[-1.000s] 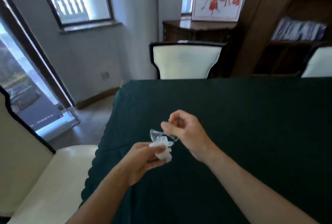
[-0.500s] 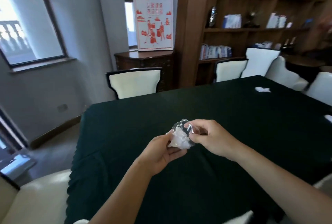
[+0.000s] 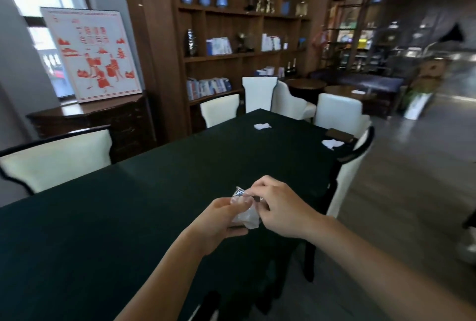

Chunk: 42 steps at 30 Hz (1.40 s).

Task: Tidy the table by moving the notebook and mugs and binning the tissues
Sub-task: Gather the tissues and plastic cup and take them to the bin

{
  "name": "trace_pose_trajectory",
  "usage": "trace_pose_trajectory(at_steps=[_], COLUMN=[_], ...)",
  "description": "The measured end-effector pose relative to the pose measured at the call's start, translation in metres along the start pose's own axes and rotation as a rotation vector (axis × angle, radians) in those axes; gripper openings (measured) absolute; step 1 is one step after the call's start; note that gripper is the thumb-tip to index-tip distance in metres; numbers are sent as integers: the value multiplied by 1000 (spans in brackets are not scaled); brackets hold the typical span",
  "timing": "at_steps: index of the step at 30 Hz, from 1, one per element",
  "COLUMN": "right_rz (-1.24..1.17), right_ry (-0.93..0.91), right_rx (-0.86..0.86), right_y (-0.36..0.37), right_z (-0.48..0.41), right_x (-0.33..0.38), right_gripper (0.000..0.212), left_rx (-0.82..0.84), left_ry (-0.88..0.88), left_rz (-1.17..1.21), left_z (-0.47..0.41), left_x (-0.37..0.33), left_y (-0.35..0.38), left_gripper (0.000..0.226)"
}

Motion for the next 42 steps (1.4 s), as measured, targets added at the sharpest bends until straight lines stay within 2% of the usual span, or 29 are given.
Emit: trace_pose_trajectory(at_steps=[5, 10, 14, 20, 30, 35, 42], right_rz=[6, 8, -29, -91, 94, 82, 15], right_ry=[85, 189, 255, 387, 477, 516, 553], right_rx=[-42, -167, -277, -386, -273, -224, -112], right_y=[-93, -174, -227, -293, -399, -430, -446], right_z=[24, 37, 41, 33, -63, -127, -190], right_x=[-101, -203, -275, -374, -536, -604, -704], right_gripper=[33, 39, 41, 48, 29, 27, 32], left_rx=[-41, -127, -143, -100, -181, -249, -397], left_ry=[-23, 17, 61, 86, 47, -7, -105], left_rz=[55, -50, -68, 49, 225, 298, 365], left_z=[-91, -176, -240, -353, -575, -665, -761], left_x=[-35, -74, -94, -114, -140, -148, -125], left_y=[104, 196, 249, 296, 319, 323, 329], left_gripper=[24, 15, 15, 15, 14, 9, 8])
Point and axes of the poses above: each hand's wrist, its own z-axis away from the middle knuckle, its own y-axis out of the palm, x = y × z, the point moved 4 cm from there along -z, towards the middle knuckle, and after that the axes turned 12 degrees about -z, right-handed, at the moved point
